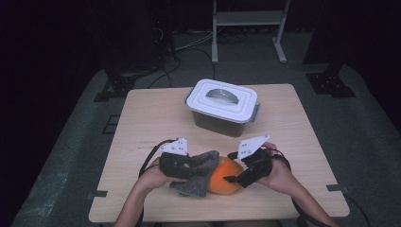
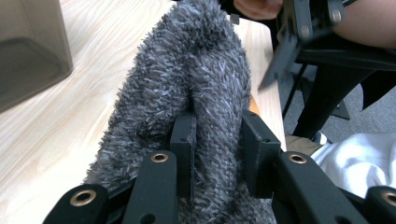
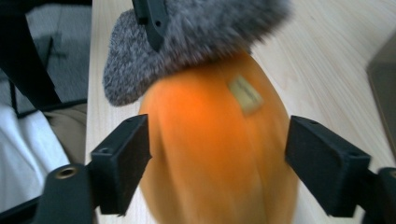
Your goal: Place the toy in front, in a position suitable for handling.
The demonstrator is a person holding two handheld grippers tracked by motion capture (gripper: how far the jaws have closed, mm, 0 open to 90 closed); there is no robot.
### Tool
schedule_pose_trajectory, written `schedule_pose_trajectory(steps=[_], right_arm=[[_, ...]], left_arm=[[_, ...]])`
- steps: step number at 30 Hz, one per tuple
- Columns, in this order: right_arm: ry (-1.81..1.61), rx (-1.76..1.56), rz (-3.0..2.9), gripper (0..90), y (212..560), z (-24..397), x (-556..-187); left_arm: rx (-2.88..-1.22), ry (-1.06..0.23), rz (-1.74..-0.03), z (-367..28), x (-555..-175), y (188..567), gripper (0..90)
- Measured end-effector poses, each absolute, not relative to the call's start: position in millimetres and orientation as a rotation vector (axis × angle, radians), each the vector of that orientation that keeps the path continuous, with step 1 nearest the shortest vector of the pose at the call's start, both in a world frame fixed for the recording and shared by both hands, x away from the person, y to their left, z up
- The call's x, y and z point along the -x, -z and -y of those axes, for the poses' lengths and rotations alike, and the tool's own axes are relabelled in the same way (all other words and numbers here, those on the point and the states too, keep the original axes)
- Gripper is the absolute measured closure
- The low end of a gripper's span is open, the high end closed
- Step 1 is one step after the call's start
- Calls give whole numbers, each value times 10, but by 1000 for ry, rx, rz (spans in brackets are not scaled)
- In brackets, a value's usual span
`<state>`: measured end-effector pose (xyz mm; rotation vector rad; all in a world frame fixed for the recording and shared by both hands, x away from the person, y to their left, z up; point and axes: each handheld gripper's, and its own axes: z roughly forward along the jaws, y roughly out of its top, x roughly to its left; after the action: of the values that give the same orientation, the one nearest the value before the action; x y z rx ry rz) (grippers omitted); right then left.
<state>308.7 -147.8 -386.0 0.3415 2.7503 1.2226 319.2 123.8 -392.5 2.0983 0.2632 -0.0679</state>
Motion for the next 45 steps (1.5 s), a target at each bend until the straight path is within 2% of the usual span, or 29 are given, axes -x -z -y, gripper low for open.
schedule_pose_trajectory(steps=[6, 7, 10, 12, 15, 19, 23, 27, 30, 34, 35, 38, 45], right_arm=[[-1086, -281, -2802, 176, 3959, 1210, -3170], [-1084, -305, -2828, 217, 3986, 1192, -3200], [-1117, -299, -2818, 429, 3983, 1208, -3217], [-1130, -286, -2799, 480, 3936, 1207, -3222], [-1168, -245, -2763, 494, 3882, 1170, -3217], [-1329, -218, -2748, 491, 3850, 1155, -3257], [-1273, -197, -2775, 479, 3934, 1139, -3271], [-1333, -223, -2780, 469, 4052, 1257, -3291], [-1402, -253, -2776, 437, 4106, 1491, -3304], [-1408, -280, -2781, 400, 4116, 1600, -3309], [-1411, -343, -2782, 344, 4124, 1642, -3307], [-1361, -398, -2800, 268, 4078, 1640, -3290], [-1277, -381, -2801, 222, 3929, 1558, -3176]], left_arm=[[-2088, 79, -271, -1201, -3203, 3986, 693], [-2083, 84, -279, -1206, -3212, 4000, 692], [-2053, 92, -296, -1279, -3248, 3990, 693], [-2046, 72, -297, -1312, -3251, 3941, 692], [-2020, 42, -275, -1362, -3228, 3810, 692], [-1986, 11, -249, -1419, -3178, 3655, 692], [-2045, 17, -285, -1405, -3211, 3781, 692], [-2022, 69, -311, -1431, -3262, 3889, 692], [-2054, 58, -341, -1429, -3291, 3957, 686], [-2043, 79, -354, -1411, -3315, 4005, 684], [-2037, 86, -348, -1394, -3316, 4009, 685], [-2034, 95, -323, -1332, -3282, 3977, 685], [-2041, 109, -281, -1238, -3237, 3953, 685]])
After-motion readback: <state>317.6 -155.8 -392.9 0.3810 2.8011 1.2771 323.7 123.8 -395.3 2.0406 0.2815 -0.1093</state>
